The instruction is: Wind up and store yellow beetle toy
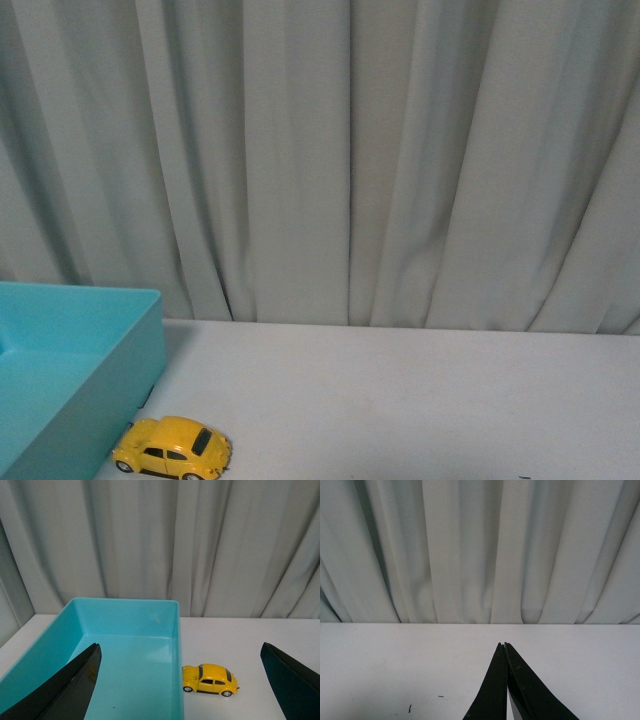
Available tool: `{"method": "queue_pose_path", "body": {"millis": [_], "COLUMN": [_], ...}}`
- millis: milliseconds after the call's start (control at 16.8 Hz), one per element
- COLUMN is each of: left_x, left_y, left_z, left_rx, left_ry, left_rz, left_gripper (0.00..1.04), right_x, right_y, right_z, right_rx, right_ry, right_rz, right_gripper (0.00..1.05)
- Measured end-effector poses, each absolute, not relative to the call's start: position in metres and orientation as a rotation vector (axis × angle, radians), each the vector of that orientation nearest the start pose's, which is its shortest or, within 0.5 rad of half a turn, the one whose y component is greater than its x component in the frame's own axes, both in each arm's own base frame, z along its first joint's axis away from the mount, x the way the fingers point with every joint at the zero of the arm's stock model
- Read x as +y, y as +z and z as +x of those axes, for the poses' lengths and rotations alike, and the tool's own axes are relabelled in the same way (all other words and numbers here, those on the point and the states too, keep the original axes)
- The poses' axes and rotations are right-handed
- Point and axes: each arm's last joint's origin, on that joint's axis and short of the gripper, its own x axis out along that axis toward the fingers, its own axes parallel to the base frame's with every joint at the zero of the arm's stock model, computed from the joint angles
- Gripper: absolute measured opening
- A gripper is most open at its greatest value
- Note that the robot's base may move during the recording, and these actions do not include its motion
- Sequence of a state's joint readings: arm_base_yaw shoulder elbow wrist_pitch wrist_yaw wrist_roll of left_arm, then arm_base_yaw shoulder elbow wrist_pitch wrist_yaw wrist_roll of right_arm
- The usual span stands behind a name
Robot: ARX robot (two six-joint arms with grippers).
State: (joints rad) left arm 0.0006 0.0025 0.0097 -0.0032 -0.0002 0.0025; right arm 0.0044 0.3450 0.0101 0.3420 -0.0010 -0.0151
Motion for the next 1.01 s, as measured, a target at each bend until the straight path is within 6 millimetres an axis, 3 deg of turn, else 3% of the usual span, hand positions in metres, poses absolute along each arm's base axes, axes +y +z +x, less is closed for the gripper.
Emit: {"method": "queue_pose_path", "body": {"millis": [950,1009], "left_x": [0.0,0.0], "left_y": [0.166,0.166], "left_z": [0.097,0.097], "left_rx": [-0.004,-0.004], "left_ry": [0.002,0.001], "left_rz": [0.002,0.002], "left_gripper": [0.98,0.98], "right_x": [0.0,0.0], "right_y": [0.167,0.167], "right_z": [0.097,0.097], "right_rx": [-0.006,-0.004], "right_ry": [0.004,0.004], "right_rz": [-0.015,-0.015], "right_gripper": [0.02,0.11]}}
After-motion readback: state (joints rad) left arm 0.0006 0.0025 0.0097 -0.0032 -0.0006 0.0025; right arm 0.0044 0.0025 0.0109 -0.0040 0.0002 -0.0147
